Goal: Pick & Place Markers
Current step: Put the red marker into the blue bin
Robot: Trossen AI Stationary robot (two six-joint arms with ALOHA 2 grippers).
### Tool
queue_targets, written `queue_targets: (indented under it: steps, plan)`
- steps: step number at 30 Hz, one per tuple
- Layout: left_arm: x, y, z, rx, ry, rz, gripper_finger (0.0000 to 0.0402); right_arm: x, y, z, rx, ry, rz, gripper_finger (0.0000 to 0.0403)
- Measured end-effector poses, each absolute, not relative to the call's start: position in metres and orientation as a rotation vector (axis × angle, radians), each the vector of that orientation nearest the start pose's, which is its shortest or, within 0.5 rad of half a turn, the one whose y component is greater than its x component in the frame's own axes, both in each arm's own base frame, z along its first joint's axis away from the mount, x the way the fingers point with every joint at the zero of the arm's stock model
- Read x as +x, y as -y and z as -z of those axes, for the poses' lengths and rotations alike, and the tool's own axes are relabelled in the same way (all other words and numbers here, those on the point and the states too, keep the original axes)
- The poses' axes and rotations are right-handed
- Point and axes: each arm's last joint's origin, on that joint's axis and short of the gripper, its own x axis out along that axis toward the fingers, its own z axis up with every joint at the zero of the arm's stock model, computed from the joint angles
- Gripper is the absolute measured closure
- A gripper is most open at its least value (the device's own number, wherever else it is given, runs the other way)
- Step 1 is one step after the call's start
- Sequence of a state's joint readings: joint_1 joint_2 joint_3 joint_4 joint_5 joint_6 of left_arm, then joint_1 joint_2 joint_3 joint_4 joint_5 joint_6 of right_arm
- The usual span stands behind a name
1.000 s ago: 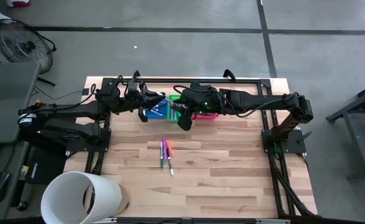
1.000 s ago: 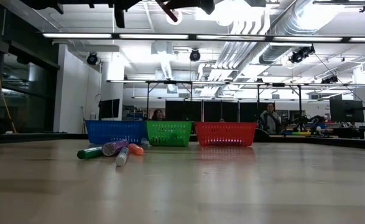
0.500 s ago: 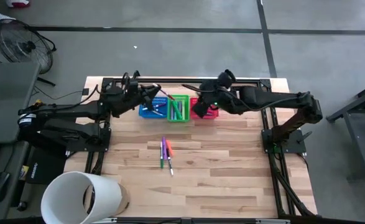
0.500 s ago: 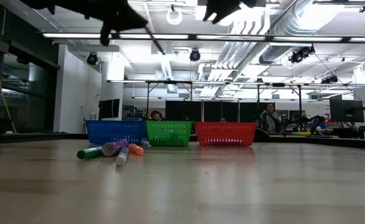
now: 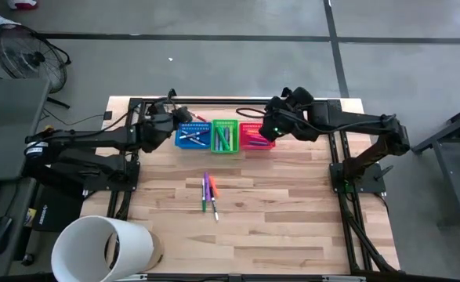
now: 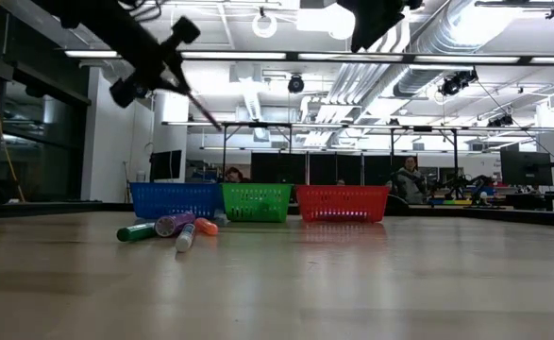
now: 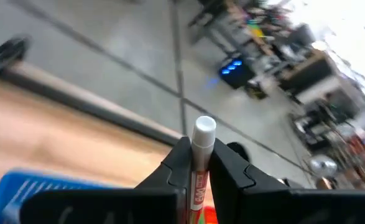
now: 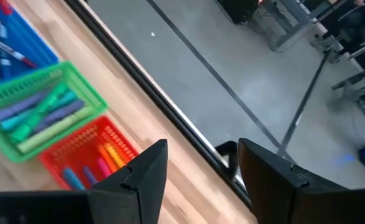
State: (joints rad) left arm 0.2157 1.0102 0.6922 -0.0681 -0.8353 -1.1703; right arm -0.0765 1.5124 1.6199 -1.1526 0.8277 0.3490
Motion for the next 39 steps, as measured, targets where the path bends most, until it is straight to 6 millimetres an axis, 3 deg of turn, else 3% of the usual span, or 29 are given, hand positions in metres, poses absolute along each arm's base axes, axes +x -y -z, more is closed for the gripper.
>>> queue_targets:
  steps: [7, 22, 39]
  plan:
    - [0.213, -0.067, -0.253, -1.149, 0.308, -1.177, 0.0375, 0.280, 0.060, -0.377, -0.153, -0.908, 0.970, 0.0219]
    - [0.226, -0.050, -0.202, -1.414, 0.483, -1.393, 0.0375, 0.273, 0.086, -0.376, -0.185, -1.004, 0.932, 0.0220]
    - [0.226, -0.050, -0.185, -1.433, 0.407, -1.481, 0.0375, 0.274, 0.094, -0.376, -0.176, -1.016, 0.866, 0.0220]
